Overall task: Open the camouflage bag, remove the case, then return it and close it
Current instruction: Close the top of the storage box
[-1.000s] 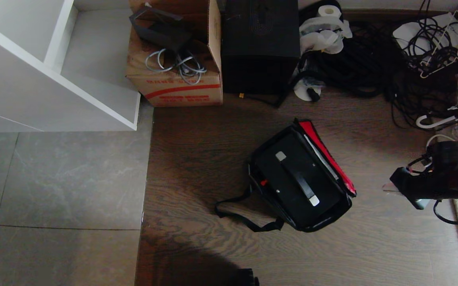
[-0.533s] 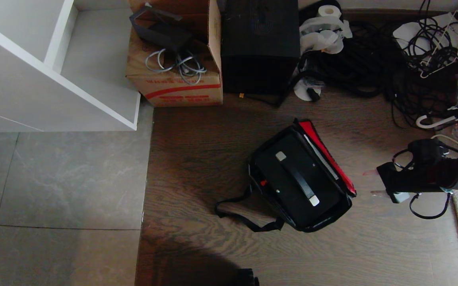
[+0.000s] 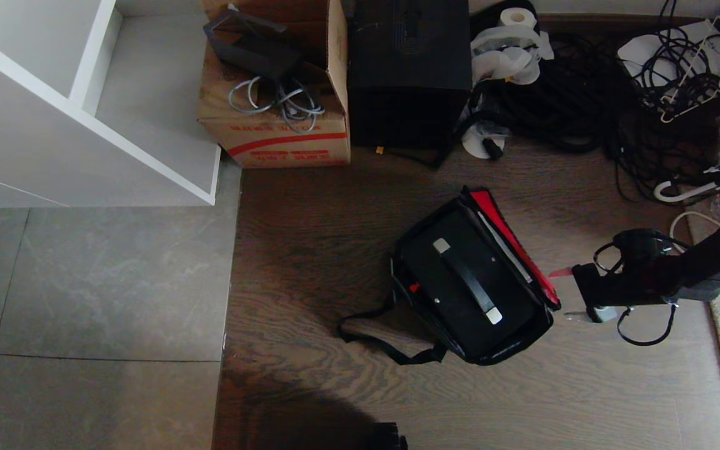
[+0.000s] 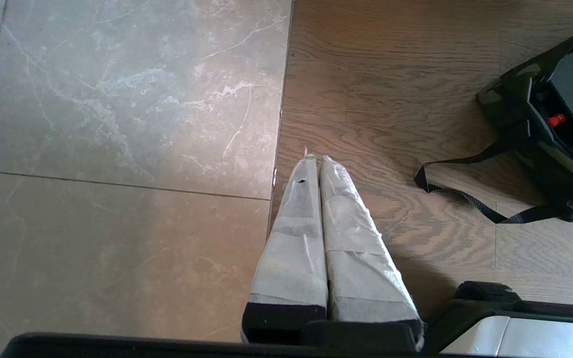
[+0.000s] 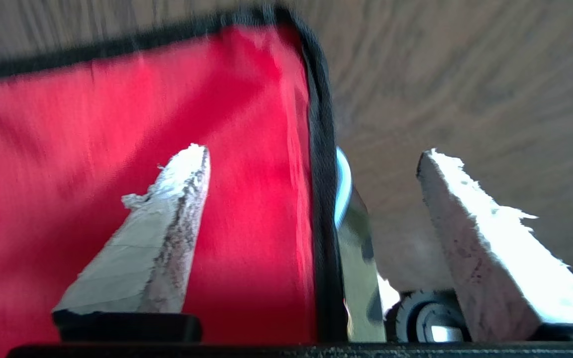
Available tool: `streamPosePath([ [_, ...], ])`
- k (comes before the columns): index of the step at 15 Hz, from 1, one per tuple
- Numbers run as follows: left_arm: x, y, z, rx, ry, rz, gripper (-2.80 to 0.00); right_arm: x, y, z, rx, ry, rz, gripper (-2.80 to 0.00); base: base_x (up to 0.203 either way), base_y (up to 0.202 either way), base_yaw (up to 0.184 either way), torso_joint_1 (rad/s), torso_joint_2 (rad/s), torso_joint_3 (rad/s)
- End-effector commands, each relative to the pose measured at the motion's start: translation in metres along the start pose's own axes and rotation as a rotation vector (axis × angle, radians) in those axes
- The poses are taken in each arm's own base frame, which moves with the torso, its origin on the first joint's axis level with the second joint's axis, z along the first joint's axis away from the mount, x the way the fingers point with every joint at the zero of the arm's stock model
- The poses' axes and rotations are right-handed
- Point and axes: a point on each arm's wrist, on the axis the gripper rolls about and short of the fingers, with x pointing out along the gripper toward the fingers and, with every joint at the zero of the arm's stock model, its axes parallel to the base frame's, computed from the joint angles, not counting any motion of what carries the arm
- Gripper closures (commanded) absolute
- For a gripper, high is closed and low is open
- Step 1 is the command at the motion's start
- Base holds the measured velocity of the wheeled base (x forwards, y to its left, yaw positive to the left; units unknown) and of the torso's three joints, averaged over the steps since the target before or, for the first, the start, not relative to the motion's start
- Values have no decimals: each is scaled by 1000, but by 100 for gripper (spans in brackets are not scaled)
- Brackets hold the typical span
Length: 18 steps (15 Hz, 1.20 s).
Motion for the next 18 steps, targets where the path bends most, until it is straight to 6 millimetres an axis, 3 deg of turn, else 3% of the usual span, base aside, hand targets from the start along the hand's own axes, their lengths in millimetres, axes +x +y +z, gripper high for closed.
streamPosePath([
  [1, 1, 0, -3, 0, 10, 1, 0, 21, 0, 2, 23, 17, -5, -280, 0, 0, 0, 0, 0, 0],
  [3, 1, 0, -3, 0, 10, 0, 0, 31, 12, 0, 61, 19, 23, -280, 0, 0, 0, 0, 0, 0],
  [10, 1, 0, -3, 0, 8, 1, 0, 38, 13, 1, 116, 24, 31, -280, 0, 0, 0, 0, 0, 0],
  [11, 1, 0, -3, 0, 8, 1, 0, 38, 14, 2, 131, 19, 33, 0, 0, 0, 0, 0, 0, 0],
  [18, 1, 0, -3, 0, 8, 1, 0, 30, 23, 2, 115, 5, 57, 0, 0, 0, 0, 0, 0, 0],
])
